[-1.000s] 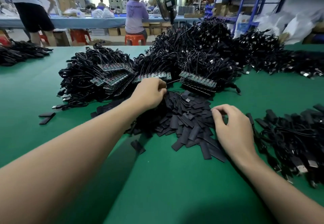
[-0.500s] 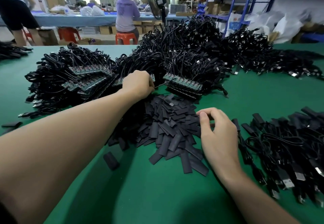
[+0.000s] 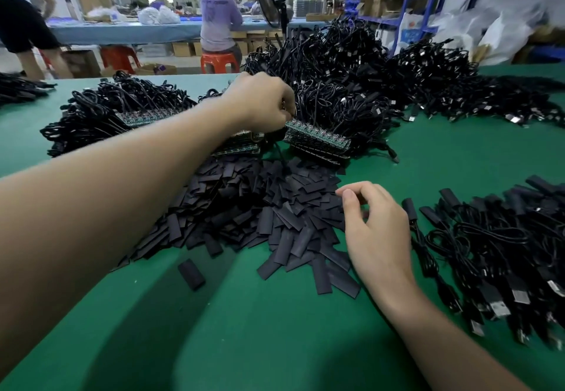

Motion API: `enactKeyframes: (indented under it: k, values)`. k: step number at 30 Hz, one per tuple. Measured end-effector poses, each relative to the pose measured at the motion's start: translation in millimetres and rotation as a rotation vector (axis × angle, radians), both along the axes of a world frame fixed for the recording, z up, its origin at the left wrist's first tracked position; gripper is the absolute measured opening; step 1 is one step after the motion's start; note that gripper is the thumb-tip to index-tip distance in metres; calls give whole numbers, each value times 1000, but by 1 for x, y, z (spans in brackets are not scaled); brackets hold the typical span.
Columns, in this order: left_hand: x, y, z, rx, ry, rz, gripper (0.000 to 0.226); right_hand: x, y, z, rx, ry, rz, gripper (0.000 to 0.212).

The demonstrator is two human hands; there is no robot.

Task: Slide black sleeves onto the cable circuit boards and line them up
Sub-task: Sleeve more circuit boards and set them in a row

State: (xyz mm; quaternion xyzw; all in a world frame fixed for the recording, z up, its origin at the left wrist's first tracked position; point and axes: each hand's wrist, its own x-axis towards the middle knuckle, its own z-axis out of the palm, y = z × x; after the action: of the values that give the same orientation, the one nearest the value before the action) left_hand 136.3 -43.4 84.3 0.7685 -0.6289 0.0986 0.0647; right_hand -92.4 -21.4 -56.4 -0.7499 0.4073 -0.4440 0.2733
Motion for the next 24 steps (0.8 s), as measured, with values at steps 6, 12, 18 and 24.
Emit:
enactKeyframes:
  k: [6,12,18,24]
  values:
    - [-9,-30,44,320,728,66,9,0,-2,-2,3,-1,-2,18]
    - [-9,-65,26,-197,1832,121,51,0,-4,-2,7,4,-9,18]
    - [-2,-65,-25,-169,1199,266,63,0,-5,-2,31,5,5,19]
    - [2,-51,-60,36,939,342,49,0,-5,-2,26,10,11,18]
